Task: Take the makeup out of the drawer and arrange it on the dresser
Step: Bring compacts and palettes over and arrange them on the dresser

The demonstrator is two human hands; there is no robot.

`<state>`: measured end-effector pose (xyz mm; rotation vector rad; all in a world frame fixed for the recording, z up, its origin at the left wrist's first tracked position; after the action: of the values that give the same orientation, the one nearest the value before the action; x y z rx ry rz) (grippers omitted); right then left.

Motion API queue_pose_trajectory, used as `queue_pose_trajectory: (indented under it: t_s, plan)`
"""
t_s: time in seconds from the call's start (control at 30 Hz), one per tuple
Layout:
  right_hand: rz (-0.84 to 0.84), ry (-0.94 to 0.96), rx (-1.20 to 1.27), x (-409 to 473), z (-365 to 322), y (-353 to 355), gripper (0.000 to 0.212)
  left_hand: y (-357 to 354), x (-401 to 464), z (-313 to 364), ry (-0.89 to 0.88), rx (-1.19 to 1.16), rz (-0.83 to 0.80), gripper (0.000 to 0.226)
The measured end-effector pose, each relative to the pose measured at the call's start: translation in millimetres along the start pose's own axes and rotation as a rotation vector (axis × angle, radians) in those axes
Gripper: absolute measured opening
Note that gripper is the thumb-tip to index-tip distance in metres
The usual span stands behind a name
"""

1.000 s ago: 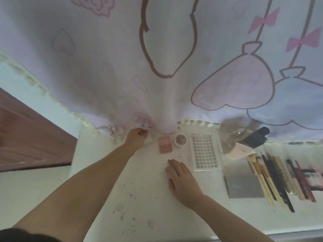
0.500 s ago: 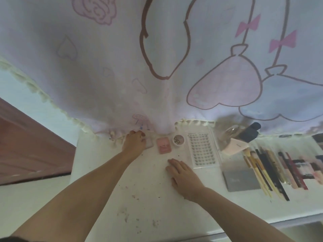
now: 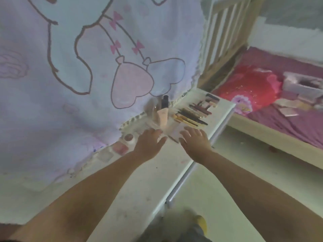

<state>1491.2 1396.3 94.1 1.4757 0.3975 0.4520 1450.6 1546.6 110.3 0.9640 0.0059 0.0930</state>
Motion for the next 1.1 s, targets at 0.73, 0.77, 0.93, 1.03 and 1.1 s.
queue_pose_trajectory:
  t_s: [0.73, 0.77, 0.93, 1.03, 1.1]
  plan:
    - [-0.461, -1.545, 0.222, -933.9, 195.3, -124.4, 0.054, -496.8, -534.2, 522.4, -1.187, 0.393, -1.026, 0.053]
    - [-0.468, -1.613, 0.231, -970.7, 188.8, -125.0, 0.053, -508.0, -564.4, 537.3, -1.233, 0.396, -1.053, 0.053]
    - [-0.442, -1.865, 0.307, -1090.8, 170.1, -129.6, 0.050, -557.3, -679.9, 604.0, -1.426, 0.413, -1.175, 0.053]
    - [-0.447, -1.949, 0.345, -1137.0, 179.2, -137.9, 0.051, -589.5, -725.8, 642.6, -1.520, 0.434, -1.215, 0.053]
    - [-0.444, -1.980, 0.349, -1165.4, 198.2, -142.6, 0.051, -615.5, -747.6, 672.3, -1.571, 0.455, -1.222, 0.054]
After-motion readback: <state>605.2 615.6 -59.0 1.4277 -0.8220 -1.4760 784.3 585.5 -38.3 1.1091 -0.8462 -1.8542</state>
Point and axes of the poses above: each hand's wrist, its own x-axis towards the middle knuckle, its own y-axis out of the back of the hand, z = x × y, the point moved 10 cm from there along x, towards the middle knuckle, and after that the axes turned 12 degrees about -x, right-handed, at the moved point
